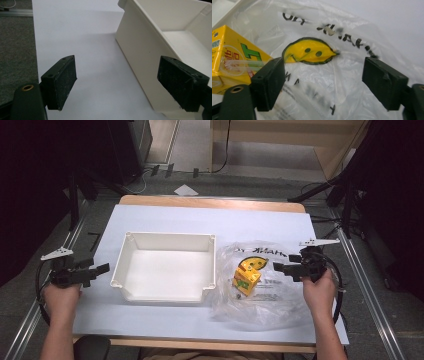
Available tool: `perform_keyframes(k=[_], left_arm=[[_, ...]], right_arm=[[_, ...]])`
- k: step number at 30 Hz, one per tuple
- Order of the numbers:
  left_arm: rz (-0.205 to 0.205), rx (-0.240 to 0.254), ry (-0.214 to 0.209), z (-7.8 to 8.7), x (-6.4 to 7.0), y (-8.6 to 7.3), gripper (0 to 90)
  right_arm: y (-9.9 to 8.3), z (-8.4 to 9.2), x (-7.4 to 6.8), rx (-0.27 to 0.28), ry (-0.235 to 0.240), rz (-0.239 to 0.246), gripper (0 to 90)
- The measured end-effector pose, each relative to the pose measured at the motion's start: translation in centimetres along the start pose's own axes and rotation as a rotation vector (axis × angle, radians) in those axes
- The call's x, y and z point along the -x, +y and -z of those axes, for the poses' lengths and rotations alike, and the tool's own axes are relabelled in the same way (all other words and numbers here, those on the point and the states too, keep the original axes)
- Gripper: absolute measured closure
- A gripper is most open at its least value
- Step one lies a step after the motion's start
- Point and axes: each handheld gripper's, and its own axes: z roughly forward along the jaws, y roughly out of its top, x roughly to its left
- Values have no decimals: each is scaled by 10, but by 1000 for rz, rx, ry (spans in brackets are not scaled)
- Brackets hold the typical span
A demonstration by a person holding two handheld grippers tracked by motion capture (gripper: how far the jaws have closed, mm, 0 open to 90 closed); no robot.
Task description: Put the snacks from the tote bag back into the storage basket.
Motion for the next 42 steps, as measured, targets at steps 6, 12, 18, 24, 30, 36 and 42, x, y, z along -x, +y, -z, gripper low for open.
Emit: perform_keyframes(k=[6,12,18,24,30,36,42], left_arm=[[-1,0,-2,0,0,0,167],[-1,-2,-2,-1,0,0,168],[0,-2,-2,-1,0,0,168],[-4,-6,0,-3,1,0,168],[-9,-4,-6,-2,2,0,168],[-8,-8,-8,-3,3,0,168],[-5,-5,-10,-2,2,0,168]], right_arm=[[2,-4,-7,-35,-20,5,178],[5,2,-15,-19,3,32,172],[8,6,-20,-3,-7,55,172],[16,7,-29,7,-29,59,173],[21,8,-42,8,-8,83,169],[27,14,-54,34,4,109,150],[32,18,-65,18,26,106,149]])
